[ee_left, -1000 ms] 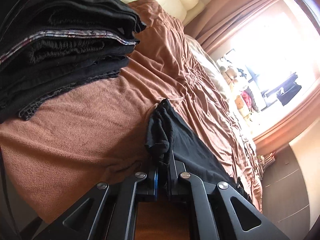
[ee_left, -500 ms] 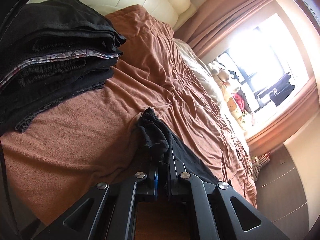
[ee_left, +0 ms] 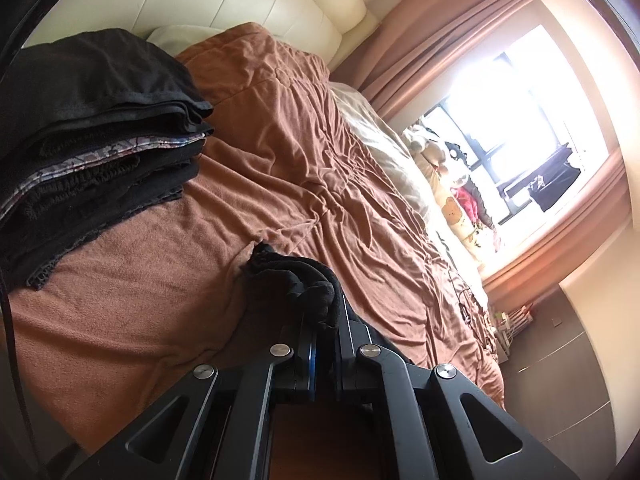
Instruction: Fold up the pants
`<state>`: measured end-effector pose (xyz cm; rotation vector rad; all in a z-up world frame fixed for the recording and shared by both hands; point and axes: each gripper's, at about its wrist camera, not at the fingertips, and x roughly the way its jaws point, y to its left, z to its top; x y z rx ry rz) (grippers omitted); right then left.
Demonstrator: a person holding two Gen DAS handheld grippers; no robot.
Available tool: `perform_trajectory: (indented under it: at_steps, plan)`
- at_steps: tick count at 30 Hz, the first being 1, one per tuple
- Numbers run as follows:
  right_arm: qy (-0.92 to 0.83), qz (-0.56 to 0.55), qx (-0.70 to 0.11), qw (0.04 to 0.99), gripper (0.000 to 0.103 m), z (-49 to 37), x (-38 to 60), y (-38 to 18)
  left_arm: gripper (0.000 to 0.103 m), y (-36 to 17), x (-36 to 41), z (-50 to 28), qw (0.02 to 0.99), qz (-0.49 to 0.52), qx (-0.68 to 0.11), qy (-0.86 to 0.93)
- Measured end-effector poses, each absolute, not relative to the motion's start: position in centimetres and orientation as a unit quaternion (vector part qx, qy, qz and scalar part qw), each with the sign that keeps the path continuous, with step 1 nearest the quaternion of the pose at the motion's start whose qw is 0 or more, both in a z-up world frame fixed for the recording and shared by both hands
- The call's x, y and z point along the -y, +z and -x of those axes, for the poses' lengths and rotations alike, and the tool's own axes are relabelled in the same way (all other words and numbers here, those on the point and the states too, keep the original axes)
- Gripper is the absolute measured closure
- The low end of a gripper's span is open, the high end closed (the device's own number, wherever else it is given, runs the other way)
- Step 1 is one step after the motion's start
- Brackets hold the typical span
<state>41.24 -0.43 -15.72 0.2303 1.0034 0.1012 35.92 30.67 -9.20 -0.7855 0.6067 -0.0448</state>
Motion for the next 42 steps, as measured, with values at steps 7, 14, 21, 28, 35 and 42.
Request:
perform_trajectory:
  at_steps: [7, 14, 21, 28, 35, 42]
  plan:
    - [0.046, -0.134, -0.478, 0.867, 0.094, -39.3, 0.6, -16.6, 0.097, -5.8, -28.5, -36.1, 0.891, 0.356, -0.278, -0.035]
    - [0.065, -0.143, -0.480, 0.863, 0.094, -36.7, 0.5, -16.8, 0.097, -1.4, -25.7, -35.8, 0.905, 0.333, -0.260, -0.059]
    - [0.080, -0.165, -0.454, 0.872, 0.094, -34.4, 2.4, -14.9, 0.097, 3.7, -22.4, -35.6, 0.920, 0.299, -0.239, -0.086]
    - [0.065, -0.190, -0.414, 0.888, 0.094, -30.9, 5.9, -12.8, 0.097, 9.0, -17.3, -35.0, 0.932, 0.261, -0.217, -0.123]
    - [0.053, -0.218, -0.372, 0.900, 0.094, -25.9, 9.8, -10.6, 0.097, 13.3, -11.2, -34.9, 0.939, 0.224, -0.203, -0.164]
    - [0.033, -0.244, -0.344, 0.906, 0.094, -21.2, 13.3, -9.3, 0.097, 16.0, -4.9, -34.9, 0.940, 0.186, -0.198, -0.206]
